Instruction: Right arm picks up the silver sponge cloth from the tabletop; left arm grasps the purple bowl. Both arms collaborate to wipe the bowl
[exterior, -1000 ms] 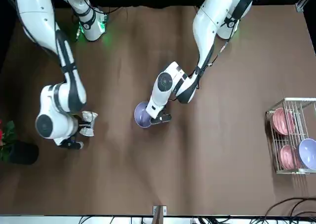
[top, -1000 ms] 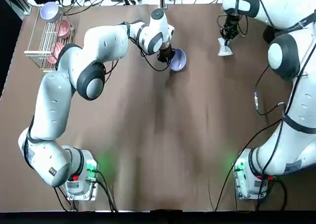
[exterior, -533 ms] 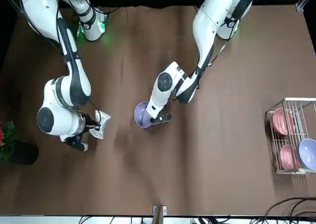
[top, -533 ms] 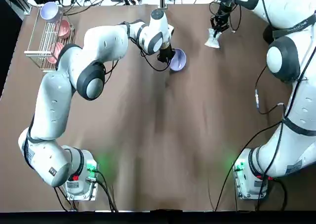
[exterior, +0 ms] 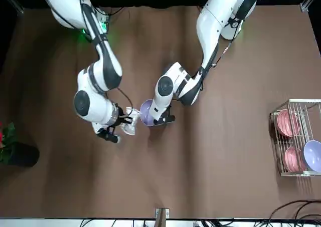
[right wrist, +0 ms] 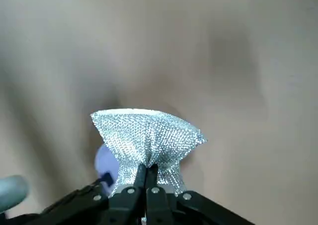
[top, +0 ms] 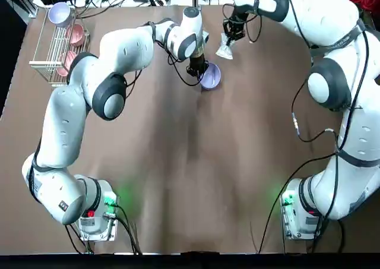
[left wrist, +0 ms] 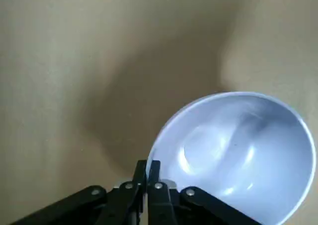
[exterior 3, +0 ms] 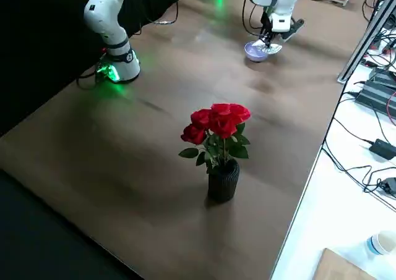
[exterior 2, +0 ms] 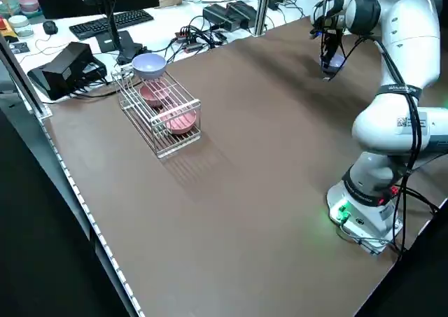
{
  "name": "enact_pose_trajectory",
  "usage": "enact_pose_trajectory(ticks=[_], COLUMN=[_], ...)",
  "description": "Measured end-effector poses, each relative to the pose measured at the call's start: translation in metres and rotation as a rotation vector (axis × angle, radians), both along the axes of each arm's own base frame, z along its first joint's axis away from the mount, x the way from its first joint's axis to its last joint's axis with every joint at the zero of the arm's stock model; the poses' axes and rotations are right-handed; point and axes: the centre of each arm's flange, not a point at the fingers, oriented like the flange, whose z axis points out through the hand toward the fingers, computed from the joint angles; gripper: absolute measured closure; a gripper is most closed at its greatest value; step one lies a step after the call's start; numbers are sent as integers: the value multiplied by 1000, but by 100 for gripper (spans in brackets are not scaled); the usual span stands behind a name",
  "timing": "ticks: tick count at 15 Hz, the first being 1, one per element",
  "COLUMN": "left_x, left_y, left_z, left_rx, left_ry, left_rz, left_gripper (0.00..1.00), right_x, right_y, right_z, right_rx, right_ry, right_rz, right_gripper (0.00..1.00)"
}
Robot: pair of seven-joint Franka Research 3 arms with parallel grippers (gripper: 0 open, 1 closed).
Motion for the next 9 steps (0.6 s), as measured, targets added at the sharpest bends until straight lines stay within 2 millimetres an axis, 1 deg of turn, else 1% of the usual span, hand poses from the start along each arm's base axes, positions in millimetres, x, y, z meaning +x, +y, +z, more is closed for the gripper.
enact_pose_trajectory(ticks=[3,7,9], left_x=[0,0,0], left_y=[0,0,0], left_z=[0,0,0], left_rx=[0,0,0], left_ry=[0,0,0], left_rz=[0,0,0], left_gripper=[96,96,96], right_x=[-6,-9,-9], right_y=[12,17,18], right_z=[-15,-45,-52], right_rx=[20,88,100], right_ry=[28,100,115], right_rz=[-5,-48,-59], right_gripper=[98,98,98])
